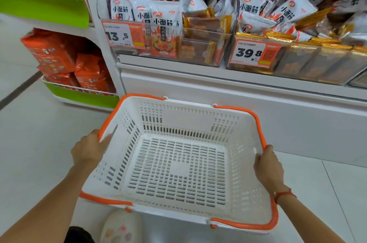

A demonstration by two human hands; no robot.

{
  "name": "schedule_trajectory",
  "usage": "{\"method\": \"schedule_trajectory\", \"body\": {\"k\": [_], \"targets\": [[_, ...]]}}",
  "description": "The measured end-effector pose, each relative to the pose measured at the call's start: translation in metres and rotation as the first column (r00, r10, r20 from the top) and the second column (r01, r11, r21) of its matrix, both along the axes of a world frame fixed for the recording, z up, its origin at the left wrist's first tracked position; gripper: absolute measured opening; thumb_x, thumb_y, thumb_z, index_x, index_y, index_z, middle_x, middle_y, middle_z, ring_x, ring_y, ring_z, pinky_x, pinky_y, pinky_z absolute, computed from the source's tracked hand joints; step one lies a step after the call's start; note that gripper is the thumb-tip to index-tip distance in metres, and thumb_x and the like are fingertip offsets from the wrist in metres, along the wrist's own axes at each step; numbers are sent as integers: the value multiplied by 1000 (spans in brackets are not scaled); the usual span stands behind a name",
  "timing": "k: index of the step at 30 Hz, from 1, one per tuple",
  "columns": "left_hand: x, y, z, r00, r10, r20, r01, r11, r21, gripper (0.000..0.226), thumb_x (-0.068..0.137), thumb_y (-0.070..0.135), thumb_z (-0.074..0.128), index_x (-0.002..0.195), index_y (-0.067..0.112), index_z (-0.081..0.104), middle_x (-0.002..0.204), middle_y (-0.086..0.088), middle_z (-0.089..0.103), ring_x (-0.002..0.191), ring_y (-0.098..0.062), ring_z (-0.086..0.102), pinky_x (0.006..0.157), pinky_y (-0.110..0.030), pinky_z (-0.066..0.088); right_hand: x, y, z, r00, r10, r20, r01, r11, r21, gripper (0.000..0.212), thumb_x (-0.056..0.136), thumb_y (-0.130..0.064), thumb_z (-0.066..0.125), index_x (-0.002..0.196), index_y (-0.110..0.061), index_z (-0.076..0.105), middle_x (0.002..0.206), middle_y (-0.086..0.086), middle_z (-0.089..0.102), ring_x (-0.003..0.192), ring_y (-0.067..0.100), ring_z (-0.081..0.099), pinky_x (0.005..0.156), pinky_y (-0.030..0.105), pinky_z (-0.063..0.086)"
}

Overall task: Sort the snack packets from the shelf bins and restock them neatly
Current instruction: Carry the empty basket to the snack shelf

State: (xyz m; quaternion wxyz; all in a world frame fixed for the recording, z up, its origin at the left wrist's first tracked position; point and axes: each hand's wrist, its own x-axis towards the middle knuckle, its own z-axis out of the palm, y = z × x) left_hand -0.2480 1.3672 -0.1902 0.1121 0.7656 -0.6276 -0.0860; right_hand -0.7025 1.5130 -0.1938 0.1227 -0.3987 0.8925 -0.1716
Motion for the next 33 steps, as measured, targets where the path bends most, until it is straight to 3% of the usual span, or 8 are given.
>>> {"method": "schedule_trajectory", "body": {"k": [4,6,14,17,21,26,29,33], "targets": [[5,3,0,1000,21,23,-22,1000,13,42,96,48,48,100,9,63,75,-9,61,66,-30,54,61,-34,42,-4,0,7,997,81,-4,-80,989,128,26,101,-29,40,115,-7,38,99,10,62,79,31,64,71,42,53],[3,3,4,998,14,61,-15,1000,22,39,97,45,46,103,10,62,77,-9,61,65,-29,52,61,-34,41,-5,3,12,995,95,-9,-93,987,132,23,101,-31,41,110,-10,38,94,5,59,78,29,63,72,43,54],[2,14,23,995,24,101,-23,1000,-15,44,99,47,39,104,9,60,81,-14,65,75,-36,63,61,-34,41,2,8,30,999,23,25,-19,991,-131,20,97,-34,50,101,-14,48,89,4,60,71,24,55,68,36,47],[4,14,43,990,19,141,-18,1000,-7,50,98,52,33,102,9,58,83,-13,66,75,-34,63,64,-35,45,1,6,45,999,44,21,-40,989,-140,20,96,-31,53,100,-12,49,90,5,59,74,26,55,67,35,46],[6,18,79,997,57,45,-54,997,-61,65,91,69,24,94,12,57,80,-12,64,72,-33,58,67,-35,42,-1,5,71,998,63,28,-57,980,-190,14,94,-22,56,98,-12,46,84,7,55,72,29,50,63,35,39],[6,44,131,994,69,-86,-82,983,-162,48,97,53,42,109,12,64,94,-19,68,87,-41,62,71,-38,43,-14,14,113,990,126,66,-100,944,-315,15,93,-20,58,100,-12,48,92,13,65,72,35,63,69,39,48],[-8,75,163,988,53,-147,-89,965,-247,39,98,42,48,104,7,65,96,-24,67,89,-45,61,70,-38,39,-32,31,145,992,106,70,-71,918,-390,18,91,-18,61,104,-9,55,86,14,68,70,36,66,75,42,52],[-29,101,199,975,20,-220,-92,941,-324,34,97,39,51,92,7,63,89,-25,65,87,-47,60,71,-39,39,-51,71,186,991,103,89,-45,865,-501,15,90,-13,62,103,-8,57,67,5,62,54,20,63,67,36,48]]}}
